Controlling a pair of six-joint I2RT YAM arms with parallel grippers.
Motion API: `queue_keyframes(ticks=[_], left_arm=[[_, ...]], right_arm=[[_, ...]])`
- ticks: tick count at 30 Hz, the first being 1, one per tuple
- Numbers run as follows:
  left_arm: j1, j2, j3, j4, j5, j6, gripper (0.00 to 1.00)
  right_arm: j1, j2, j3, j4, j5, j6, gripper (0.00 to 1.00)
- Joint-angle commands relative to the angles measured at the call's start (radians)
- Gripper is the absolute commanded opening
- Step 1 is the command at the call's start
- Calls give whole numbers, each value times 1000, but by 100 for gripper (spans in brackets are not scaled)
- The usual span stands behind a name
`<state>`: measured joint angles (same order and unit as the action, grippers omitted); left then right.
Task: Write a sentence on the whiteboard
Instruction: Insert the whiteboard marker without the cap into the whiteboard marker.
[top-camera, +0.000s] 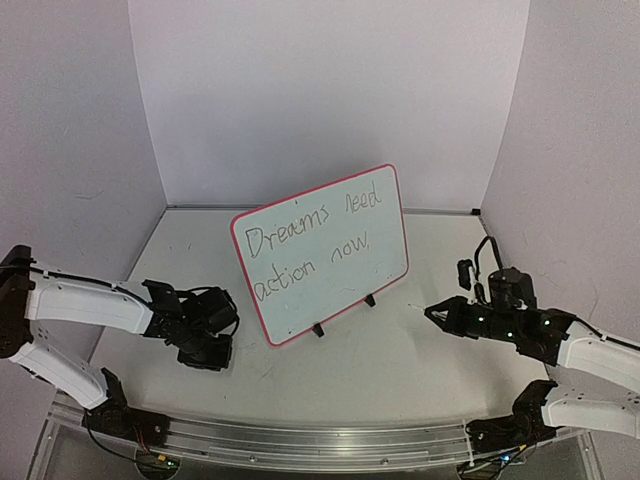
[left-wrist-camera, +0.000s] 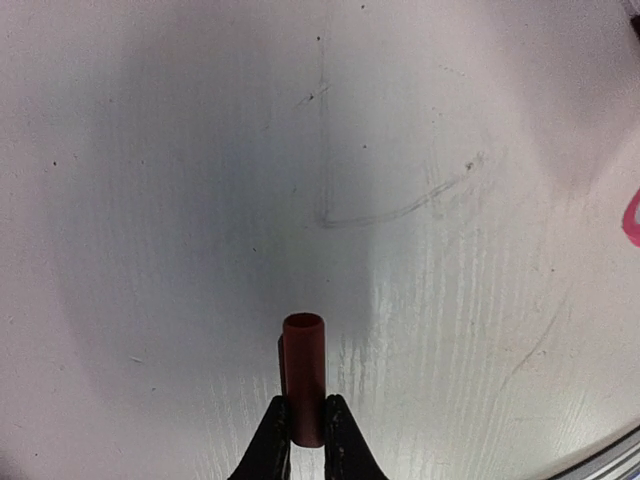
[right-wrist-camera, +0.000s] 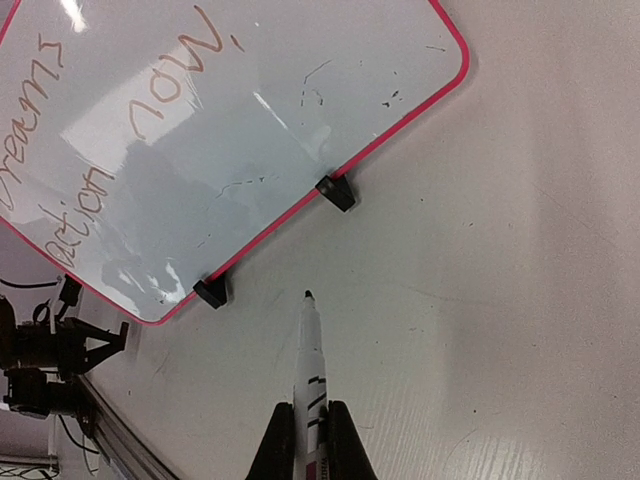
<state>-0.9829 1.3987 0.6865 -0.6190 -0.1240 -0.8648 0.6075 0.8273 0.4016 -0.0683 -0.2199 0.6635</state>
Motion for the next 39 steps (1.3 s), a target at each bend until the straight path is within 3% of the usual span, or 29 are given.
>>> queue_keyframes(ticks=[1, 6, 11, 18, 28, 39], left_arm=[[-3, -131, 8, -38, -21, 100, 0], [-4, -232, -6, -35, 37, 171, 0], [-28, -336, -33, 53, 185, 271, 0], [-149, -420, -40, 139, 321, 423, 0], [-270, -287, 90, 164, 349, 618, 0], [-271, -64, 284, 88, 450, 990, 0]], right_arm=[[5, -8, 80, -61, -41, -44, 0], [5, 14, 134, -99, -145, -63, 0], [5, 72, 179, -97, -361, -69, 0], [7, 162, 213, -38, -708, -46, 0], [37, 316, 294, -24, -981, -60, 0], [160, 570, 407, -20, -1047, -128, 0]])
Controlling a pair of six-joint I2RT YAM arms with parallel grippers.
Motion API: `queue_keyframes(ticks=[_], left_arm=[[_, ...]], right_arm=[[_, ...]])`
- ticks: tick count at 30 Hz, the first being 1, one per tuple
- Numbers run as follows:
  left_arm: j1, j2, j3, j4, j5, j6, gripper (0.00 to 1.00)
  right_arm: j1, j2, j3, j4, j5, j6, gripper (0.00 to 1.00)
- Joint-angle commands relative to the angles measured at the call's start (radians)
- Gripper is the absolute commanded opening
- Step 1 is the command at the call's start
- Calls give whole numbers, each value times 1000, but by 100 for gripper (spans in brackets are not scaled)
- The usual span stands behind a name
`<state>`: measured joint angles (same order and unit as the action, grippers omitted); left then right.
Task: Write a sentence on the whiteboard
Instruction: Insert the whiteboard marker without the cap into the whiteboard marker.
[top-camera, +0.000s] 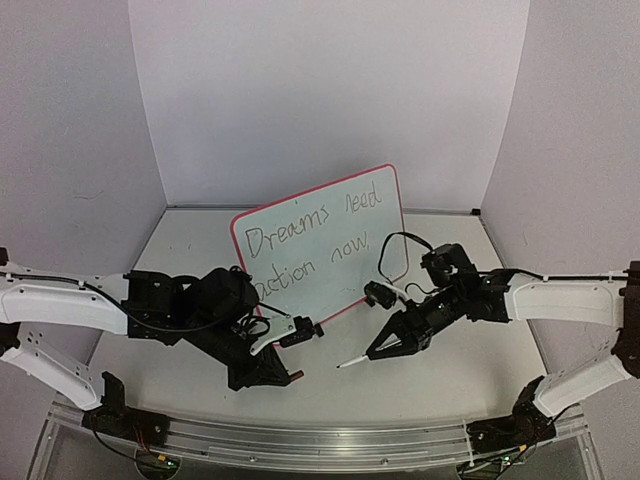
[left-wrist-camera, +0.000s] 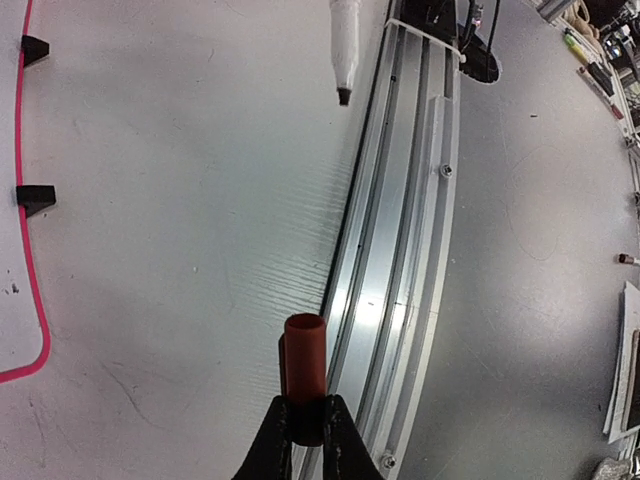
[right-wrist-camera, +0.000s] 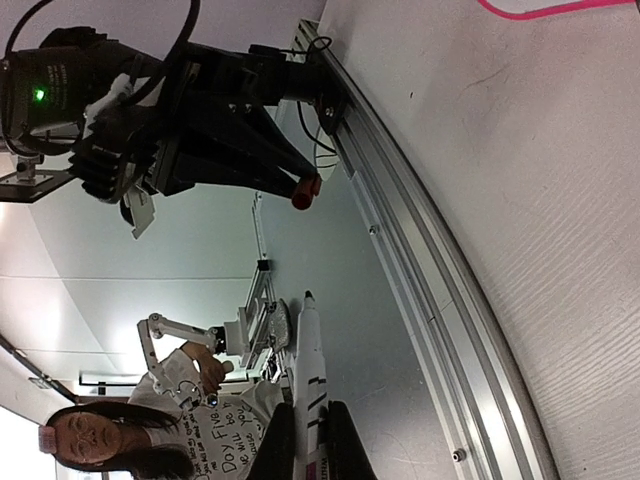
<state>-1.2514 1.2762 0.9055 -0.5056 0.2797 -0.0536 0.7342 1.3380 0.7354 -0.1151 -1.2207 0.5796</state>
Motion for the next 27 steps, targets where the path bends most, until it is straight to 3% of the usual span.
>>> queue_keyframes(ticks=[1, 15, 27], left_arm=[[-2, 75, 71, -27, 51, 193, 0], [-2, 113, 73, -9, 99, 222, 0], [-2, 123, 81, 3, 96, 196, 0]], right_arm=[[40, 80, 84, 28, -47, -46, 0], [104, 265, 192, 29, -42, -72, 0], [126, 298, 195, 30, -28, -76, 0]])
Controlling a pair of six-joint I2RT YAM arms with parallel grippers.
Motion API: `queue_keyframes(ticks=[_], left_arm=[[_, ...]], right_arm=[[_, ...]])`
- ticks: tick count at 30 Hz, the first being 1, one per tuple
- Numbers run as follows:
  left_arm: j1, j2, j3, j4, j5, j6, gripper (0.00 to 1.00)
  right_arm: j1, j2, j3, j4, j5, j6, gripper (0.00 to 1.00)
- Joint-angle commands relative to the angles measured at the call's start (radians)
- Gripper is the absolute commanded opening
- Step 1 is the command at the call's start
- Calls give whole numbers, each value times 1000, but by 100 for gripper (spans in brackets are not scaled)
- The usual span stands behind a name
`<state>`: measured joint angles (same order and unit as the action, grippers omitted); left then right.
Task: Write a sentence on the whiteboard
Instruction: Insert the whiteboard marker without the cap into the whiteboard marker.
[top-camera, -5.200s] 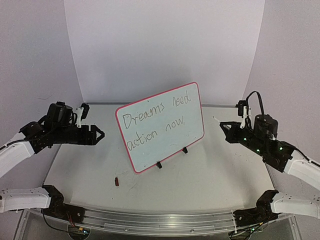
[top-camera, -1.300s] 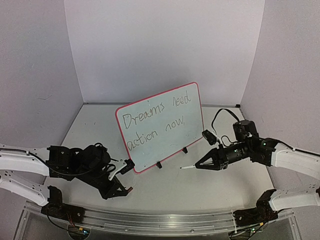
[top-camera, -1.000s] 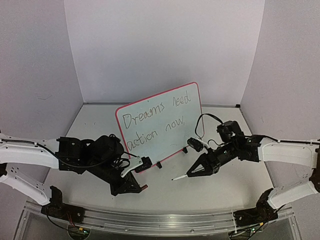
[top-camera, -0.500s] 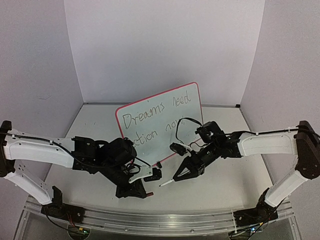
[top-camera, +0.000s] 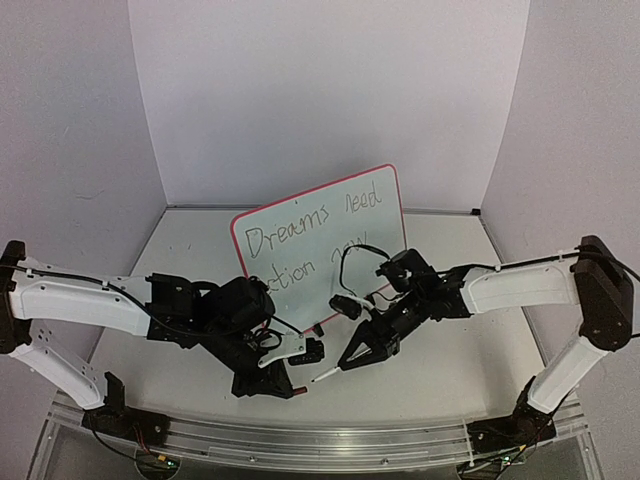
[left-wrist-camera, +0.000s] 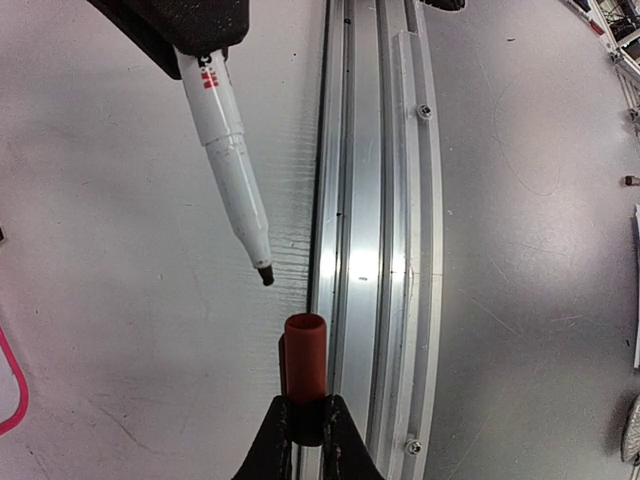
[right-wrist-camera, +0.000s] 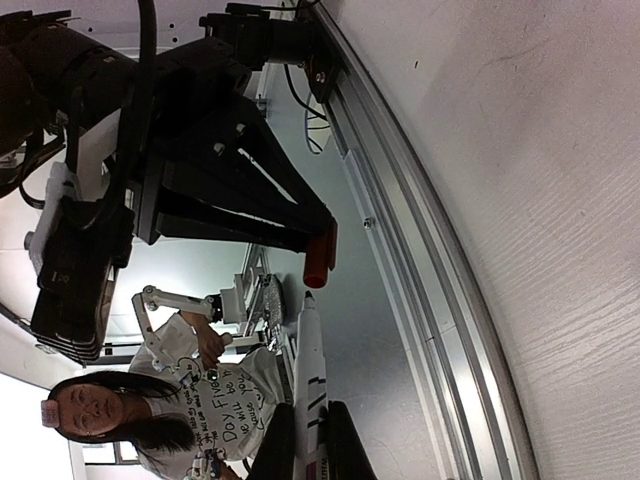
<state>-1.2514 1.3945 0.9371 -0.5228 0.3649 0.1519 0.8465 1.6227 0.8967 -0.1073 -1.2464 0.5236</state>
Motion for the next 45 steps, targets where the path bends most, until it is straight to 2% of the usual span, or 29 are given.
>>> queue_keyframes(ticks=[1, 45], left_arm=[[-1, 4, 48, 22, 11, -11, 0], [1, -2, 49, 38, -4, -47, 0]], right_arm=[[15, 16, 33, 24, -2, -20, 0], [53, 63, 64, 40, 0, -13, 0]])
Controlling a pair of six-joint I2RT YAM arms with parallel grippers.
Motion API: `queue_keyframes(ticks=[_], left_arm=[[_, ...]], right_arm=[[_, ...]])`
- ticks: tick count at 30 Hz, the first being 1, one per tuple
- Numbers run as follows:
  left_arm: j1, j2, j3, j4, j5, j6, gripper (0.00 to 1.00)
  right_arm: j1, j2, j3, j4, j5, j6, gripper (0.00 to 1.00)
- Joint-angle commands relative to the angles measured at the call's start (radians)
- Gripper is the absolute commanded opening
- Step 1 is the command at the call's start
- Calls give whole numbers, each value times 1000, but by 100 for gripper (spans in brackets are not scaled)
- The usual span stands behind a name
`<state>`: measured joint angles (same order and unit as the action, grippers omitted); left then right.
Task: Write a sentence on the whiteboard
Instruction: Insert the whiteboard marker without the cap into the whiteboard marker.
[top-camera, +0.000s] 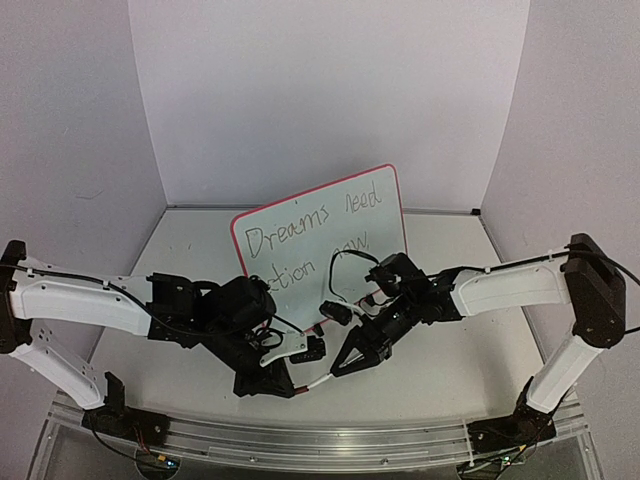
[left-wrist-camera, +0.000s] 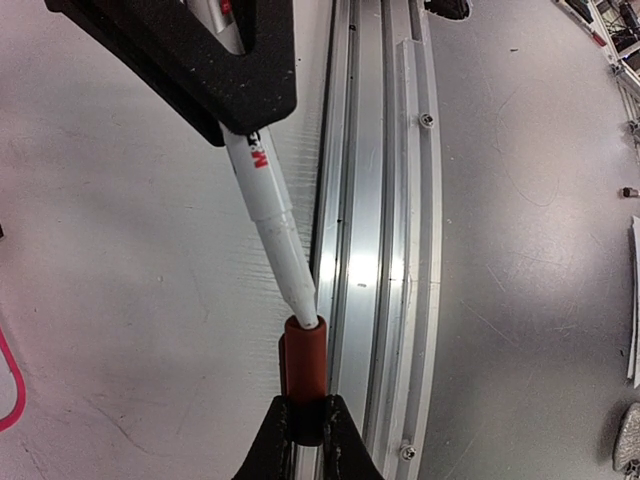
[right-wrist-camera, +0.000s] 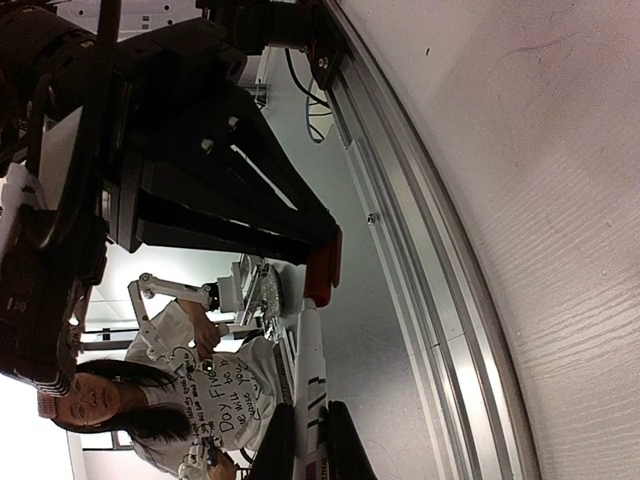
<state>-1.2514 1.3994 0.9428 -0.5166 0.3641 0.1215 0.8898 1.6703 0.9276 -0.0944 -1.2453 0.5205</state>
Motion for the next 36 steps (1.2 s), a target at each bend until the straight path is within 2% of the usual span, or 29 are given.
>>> queue_keyframes(ticks=[1, 19, 36], left_arm=[[1, -10, 43, 36, -3, -19, 0], [2, -78, 12, 110, 46, -76, 0], [1, -61, -1, 260, 5, -190, 0]], right_arm=[[10, 16, 33, 28, 2, -10, 0], [16, -4, 34, 87, 28, 38, 0], [37, -44, 25, 143, 53, 91, 0]])
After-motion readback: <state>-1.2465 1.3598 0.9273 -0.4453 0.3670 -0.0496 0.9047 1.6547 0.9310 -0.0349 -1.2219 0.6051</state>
